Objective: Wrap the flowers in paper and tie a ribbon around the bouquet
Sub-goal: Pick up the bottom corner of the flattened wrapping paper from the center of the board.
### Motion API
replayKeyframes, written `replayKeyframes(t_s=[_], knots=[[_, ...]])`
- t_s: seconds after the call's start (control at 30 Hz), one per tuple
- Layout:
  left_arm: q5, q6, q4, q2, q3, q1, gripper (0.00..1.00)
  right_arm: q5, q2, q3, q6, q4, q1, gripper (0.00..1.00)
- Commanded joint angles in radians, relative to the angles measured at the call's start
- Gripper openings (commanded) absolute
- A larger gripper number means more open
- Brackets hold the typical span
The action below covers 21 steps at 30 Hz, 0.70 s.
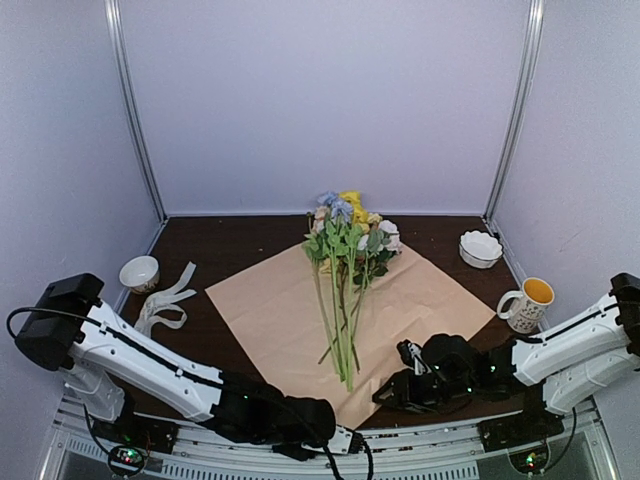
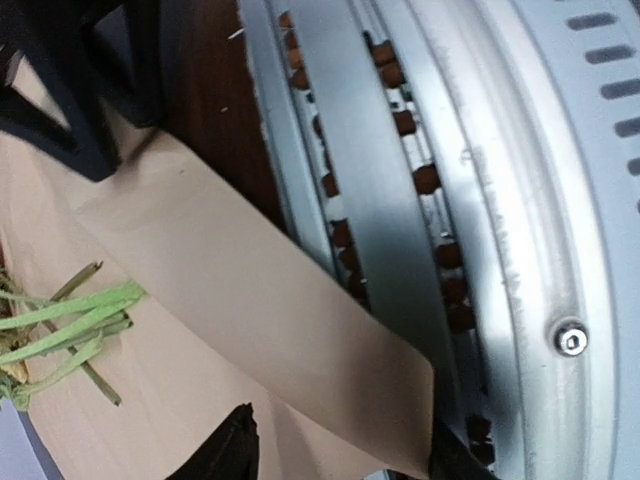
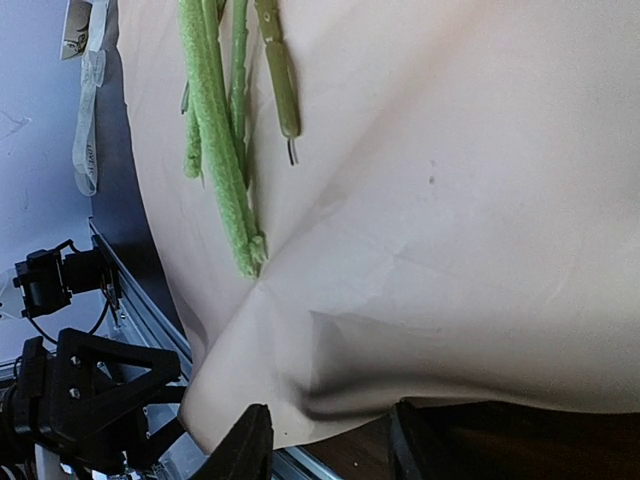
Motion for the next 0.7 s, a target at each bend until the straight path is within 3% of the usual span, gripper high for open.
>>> replayKeyframes(t_s=[0.0,0.23,0.33,0.5,0.67], knots=[[-0.166,-0.048,0.192,-0.040,-0.067,0.015,0.49,0.027,-0.021,-0.008,-0.004,-0.038,0.008,0.42],[-0.186,-0.070,0.253,-0.068,-0.088,0.025,0.23,0.034,-0.094,0.026,-0.037,-0.190,0.004,0.42],[-0.136,-0.074,0.260,-0.099,-0.098,0.044,0.02,0.049,-0.138,0.099,-0.095,-0.345,-0.004,0.42],[-0.020,-0.080,0.253,-0.148,-0.103,0.109,0.00,0.128,-0.238,0.235,-0.220,-0.625,-0.056,0.44],[0.161,-0.037,0.194,-0.164,-0.050,0.167,0.00,0.047,-0.223,0.334,-0.378,-0.713,-0.199,0.47]])
